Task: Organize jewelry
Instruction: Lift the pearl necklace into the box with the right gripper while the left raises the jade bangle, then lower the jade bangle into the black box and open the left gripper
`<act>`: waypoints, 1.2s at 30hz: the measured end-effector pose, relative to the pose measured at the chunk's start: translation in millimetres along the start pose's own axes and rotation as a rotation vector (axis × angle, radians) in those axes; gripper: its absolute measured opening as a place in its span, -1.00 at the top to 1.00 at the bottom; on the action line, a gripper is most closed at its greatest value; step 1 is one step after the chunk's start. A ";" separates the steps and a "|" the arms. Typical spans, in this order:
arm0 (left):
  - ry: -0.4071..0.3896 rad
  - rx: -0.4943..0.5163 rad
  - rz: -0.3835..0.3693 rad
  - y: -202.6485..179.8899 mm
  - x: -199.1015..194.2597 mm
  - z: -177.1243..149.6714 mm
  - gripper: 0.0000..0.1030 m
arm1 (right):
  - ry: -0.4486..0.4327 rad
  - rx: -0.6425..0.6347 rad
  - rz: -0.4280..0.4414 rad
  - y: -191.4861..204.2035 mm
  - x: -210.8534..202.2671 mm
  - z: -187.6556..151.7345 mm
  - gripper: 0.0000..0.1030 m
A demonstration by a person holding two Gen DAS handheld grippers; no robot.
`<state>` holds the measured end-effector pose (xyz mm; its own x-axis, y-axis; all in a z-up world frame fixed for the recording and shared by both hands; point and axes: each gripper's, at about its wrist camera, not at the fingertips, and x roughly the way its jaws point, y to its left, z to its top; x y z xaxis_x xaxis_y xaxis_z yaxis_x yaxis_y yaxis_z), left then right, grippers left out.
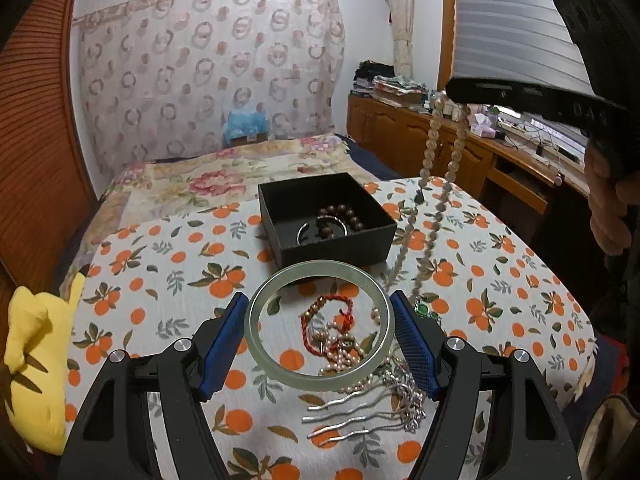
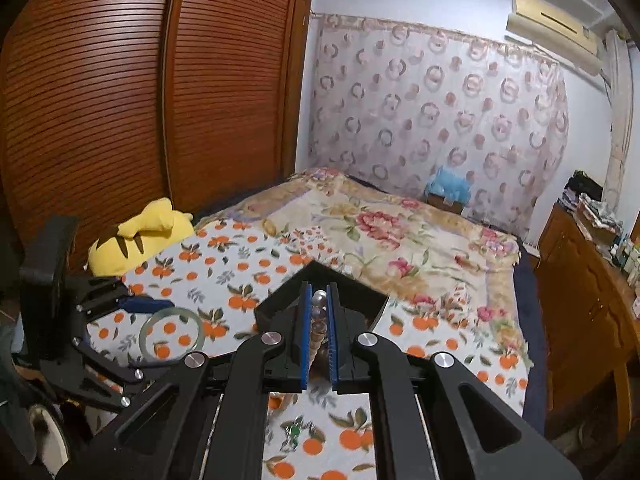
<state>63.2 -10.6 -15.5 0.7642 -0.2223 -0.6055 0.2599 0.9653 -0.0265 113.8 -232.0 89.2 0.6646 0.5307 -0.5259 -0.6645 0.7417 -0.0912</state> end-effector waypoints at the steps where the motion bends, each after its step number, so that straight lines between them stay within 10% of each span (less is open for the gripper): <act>1: -0.001 0.000 -0.001 0.2 0.8 1.7 -0.34 | -0.002 0.000 -0.001 -1.5 1.0 4.6 0.84; 23: -0.065 0.026 0.015 5.3 21.1 53.8 -0.34 | -0.110 0.033 -0.049 -33.0 5.5 77.1 0.84; 36: -0.016 0.028 0.070 19.9 75.7 73.2 -0.34 | 0.052 0.172 0.065 -48.2 93.7 2.3 0.83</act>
<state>169.4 -18.2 -3.6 0.7902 -0.1569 -0.5924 0.2218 0.9744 0.0378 208.9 -217.0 46.3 0.6003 0.5615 -0.5695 -0.6346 0.7678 0.0881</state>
